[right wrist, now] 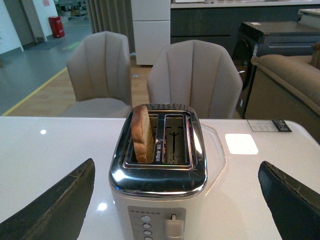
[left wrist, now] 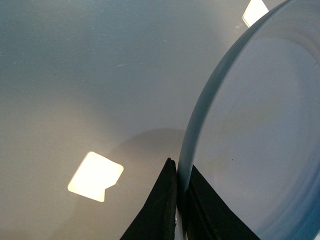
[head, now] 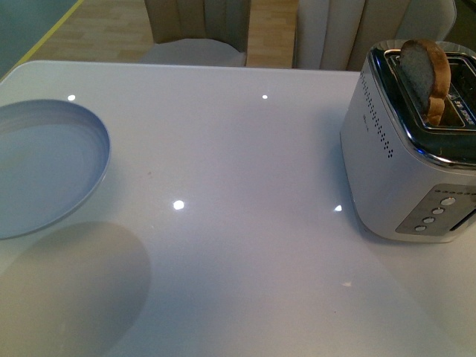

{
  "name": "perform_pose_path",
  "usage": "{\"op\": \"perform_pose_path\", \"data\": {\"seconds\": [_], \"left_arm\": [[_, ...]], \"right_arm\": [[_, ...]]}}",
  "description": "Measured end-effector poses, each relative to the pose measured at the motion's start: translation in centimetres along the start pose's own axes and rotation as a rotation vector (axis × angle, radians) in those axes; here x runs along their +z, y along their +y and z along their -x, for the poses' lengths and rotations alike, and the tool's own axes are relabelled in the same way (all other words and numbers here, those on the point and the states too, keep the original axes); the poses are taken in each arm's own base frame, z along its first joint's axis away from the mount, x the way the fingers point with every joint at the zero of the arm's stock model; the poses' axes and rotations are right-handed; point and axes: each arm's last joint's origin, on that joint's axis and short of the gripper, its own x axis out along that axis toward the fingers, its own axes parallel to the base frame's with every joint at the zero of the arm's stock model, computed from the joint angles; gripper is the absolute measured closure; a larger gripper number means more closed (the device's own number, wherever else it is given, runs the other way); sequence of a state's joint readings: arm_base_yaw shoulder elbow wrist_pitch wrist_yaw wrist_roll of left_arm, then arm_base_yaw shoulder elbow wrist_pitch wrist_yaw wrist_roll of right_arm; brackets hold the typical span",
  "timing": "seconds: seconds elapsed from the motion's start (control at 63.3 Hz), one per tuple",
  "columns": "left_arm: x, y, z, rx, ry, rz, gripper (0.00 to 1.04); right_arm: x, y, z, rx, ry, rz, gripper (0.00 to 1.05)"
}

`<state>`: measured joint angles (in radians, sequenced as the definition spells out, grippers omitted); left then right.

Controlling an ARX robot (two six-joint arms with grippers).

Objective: Left arm holds plate, right arm toasts bread

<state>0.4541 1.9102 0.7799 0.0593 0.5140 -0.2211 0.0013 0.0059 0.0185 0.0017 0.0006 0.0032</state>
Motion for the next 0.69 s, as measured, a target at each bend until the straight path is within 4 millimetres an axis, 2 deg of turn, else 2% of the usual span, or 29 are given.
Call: {"op": "perform_pose_path", "data": {"seconds": [0.253,0.458,0.695], "left_arm": [[0.9,2.5,-3.4,0.0,0.025,-0.024,1.02],[0.2,5.1,-6.4,0.016,0.094,0.017,1.02],[-0.4,6.3,-8.1,0.028,0.132,0.015,1.02]], "right_arm": [[0.0,0.0,0.0,0.0,0.0,0.0,0.09],[0.0,0.0,0.0,0.0,0.0,0.0,0.09],[0.0,0.0,0.0,0.0,0.0,0.0,0.09]]}}
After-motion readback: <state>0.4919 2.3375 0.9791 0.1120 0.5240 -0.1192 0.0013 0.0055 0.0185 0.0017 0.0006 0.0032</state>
